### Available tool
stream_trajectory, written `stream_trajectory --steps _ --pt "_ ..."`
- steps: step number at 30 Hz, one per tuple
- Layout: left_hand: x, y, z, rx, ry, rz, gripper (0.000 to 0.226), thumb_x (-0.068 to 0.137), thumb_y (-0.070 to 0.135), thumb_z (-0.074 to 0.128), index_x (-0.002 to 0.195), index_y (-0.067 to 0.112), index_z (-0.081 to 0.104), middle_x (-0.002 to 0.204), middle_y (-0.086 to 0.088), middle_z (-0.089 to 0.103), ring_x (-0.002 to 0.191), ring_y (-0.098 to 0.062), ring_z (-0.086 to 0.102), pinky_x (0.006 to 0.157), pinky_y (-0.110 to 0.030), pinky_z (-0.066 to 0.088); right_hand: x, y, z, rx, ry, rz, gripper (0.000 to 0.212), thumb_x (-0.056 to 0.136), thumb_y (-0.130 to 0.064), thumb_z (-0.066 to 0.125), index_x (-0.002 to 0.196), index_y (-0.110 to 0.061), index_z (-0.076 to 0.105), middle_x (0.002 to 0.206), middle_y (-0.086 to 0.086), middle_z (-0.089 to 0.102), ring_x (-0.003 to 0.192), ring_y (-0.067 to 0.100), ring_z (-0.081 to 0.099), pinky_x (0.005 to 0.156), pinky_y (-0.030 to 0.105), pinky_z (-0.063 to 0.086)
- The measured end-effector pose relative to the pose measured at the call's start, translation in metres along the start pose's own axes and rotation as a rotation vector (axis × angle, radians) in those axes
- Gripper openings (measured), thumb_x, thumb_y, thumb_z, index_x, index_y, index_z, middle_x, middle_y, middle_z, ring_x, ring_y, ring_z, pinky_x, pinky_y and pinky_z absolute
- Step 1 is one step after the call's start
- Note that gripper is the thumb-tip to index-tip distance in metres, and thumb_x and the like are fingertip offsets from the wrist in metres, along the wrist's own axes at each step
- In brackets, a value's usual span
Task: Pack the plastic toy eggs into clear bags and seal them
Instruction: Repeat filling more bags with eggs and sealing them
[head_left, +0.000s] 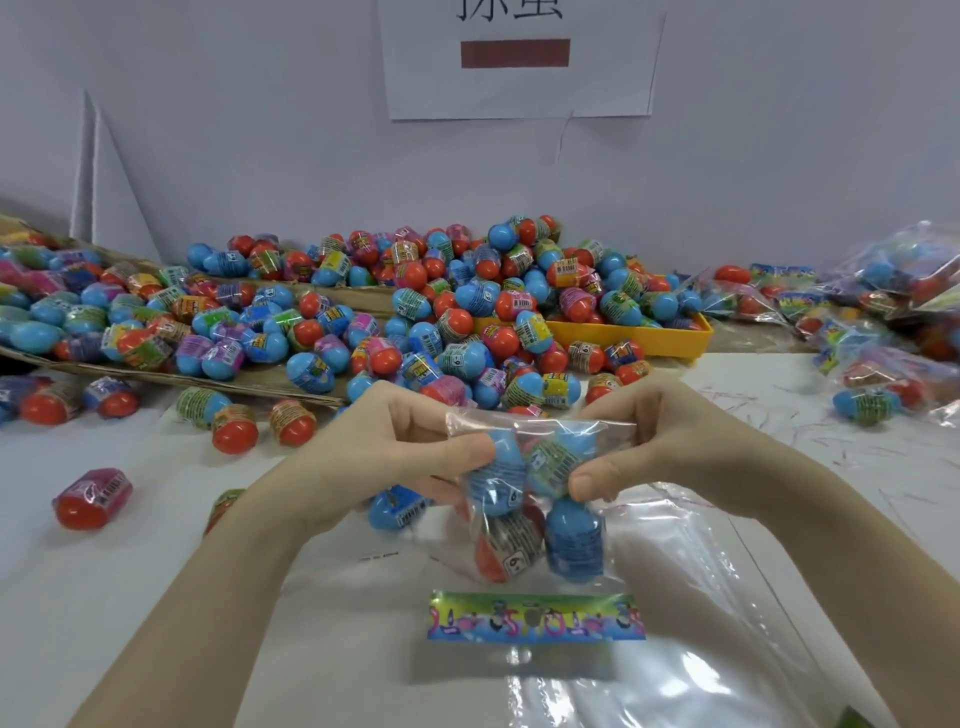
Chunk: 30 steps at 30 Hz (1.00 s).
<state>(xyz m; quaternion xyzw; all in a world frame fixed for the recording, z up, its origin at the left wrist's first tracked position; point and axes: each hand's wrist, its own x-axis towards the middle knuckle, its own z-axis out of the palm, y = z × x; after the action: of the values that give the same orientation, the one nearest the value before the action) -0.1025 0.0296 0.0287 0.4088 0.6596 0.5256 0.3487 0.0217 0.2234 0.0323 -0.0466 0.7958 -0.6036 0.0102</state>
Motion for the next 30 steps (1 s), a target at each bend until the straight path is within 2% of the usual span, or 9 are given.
stream_trajectory --steps 4,6,8,10,15,18,21,25,30 --pt "0.001 -0.002 -0.006 -0.100 0.144 0.052 0.044 0.051 0.057 0.075 0.083 0.028 0.077 0.087 -0.002 0.075 0.074 -0.018 0.072 0.056 -0.017 0.054 -0.015 -0.010 -0.020 -0.116 0.059 0.093 0.020 0.057 -0.021 0.083 0.075 -0.018 0.076 0.076 0.002 0.072 0.065 0.010 0.064 0.057 0.017 0.051" --pt "0.003 -0.002 -0.010 -0.202 0.326 0.111 0.054 0.049 0.060 0.073 0.085 0.019 0.077 0.084 -0.003 0.075 0.071 -0.020 0.072 0.054 -0.017 0.054 -0.021 -0.012 -0.040 0.094 0.544 -0.023 0.026 0.059 -0.025 0.075 0.081 -0.011 0.074 0.080 0.001 0.073 0.072 0.010 0.067 0.066 0.017 0.053" --pt "0.006 -0.002 -0.010 -0.292 0.493 0.165 0.044 0.054 0.054 0.066 0.077 0.017 0.076 0.079 -0.004 0.075 0.065 -0.019 0.071 0.052 -0.018 0.055 -0.025 -0.009 -0.060 0.378 1.092 -0.086 0.046 0.075 -0.043 0.062 0.109 -0.013 0.062 0.112 0.000 0.066 0.105 0.011 0.061 0.096 0.026 0.045" --pt "0.008 -0.003 -0.007 -0.310 0.600 0.207 0.038 0.059 0.049 0.060 0.075 0.016 0.071 0.075 -0.002 0.074 0.058 -0.016 0.070 0.048 -0.016 0.053 -0.026 -0.006 -0.066 0.404 1.263 0.058 0.062 0.089 -0.060 0.037 0.140 -0.024 0.033 0.147 -0.004 0.035 0.135 0.014 0.032 0.113 0.038 0.019" --pt "0.009 0.005 0.029 -0.170 0.497 0.197 0.035 0.059 0.050 0.059 0.064 0.019 0.072 0.070 -0.004 0.072 0.045 -0.012 0.061 0.037 -0.014 0.043 -0.007 -0.008 -0.031 0.154 0.994 0.109 0.080 0.080 -0.070 0.010 0.147 -0.029 0.006 0.155 -0.005 0.009 0.141 0.017 0.016 0.112 0.042 0.008" --pt "0.010 0.008 0.059 -0.187 0.227 0.102 0.040 0.060 0.053 0.056 0.074 0.020 0.071 0.081 0.003 0.074 0.062 -0.013 0.069 0.047 -0.016 0.051 0.006 -0.013 0.006 -0.006 0.772 0.013 0.077 0.082 -0.065 0.016 0.147 -0.024 0.012 0.153 -0.001 0.020 0.131 0.005 0.030 0.113 0.020 0.005" --pt "0.010 0.007 0.083 -0.226 0.039 0.056 0.034 0.066 0.044 0.060 0.090 0.021 0.070 0.083 0.007 0.074 0.076 -0.009 0.070 0.061 -0.018 0.054 0.013 -0.006 0.035 0.051 0.663 -0.051 0.108 0.053 -0.089 0.028 0.141 -0.029 0.029 0.143 -0.010 0.037 0.128 0.006 0.037 0.113 0.040 0.024" --pt "0.007 0.006 0.088 -0.354 0.098 0.050 0.019 0.083 -0.002 0.059 0.081 0.009 0.074 0.068 -0.003 0.072 0.058 -0.014 0.069 0.055 -0.016 0.053 0.018 -0.008 0.049 0.106 0.782 -0.204 0.074 0.044 -0.095 0.022 0.108 -0.061 0.037 0.119 -0.041 0.040 0.123 -0.009 0.038 0.091 0.006 0.034" --pt "0.010 0.004 0.087 -0.319 0.150 0.045 0.018 0.077 -0.010 0.064 0.072 0.005 0.074 0.061 -0.004 0.070 0.049 -0.013 0.066 0.051 -0.016 0.052 0.021 -0.005 0.048 0.028 0.853 -0.241 0.064 0.067 -0.081 0.022 0.118 -0.047 0.042 0.116 -0.033 0.049 0.110 -0.008 0.050 0.094 0.012 0.041"
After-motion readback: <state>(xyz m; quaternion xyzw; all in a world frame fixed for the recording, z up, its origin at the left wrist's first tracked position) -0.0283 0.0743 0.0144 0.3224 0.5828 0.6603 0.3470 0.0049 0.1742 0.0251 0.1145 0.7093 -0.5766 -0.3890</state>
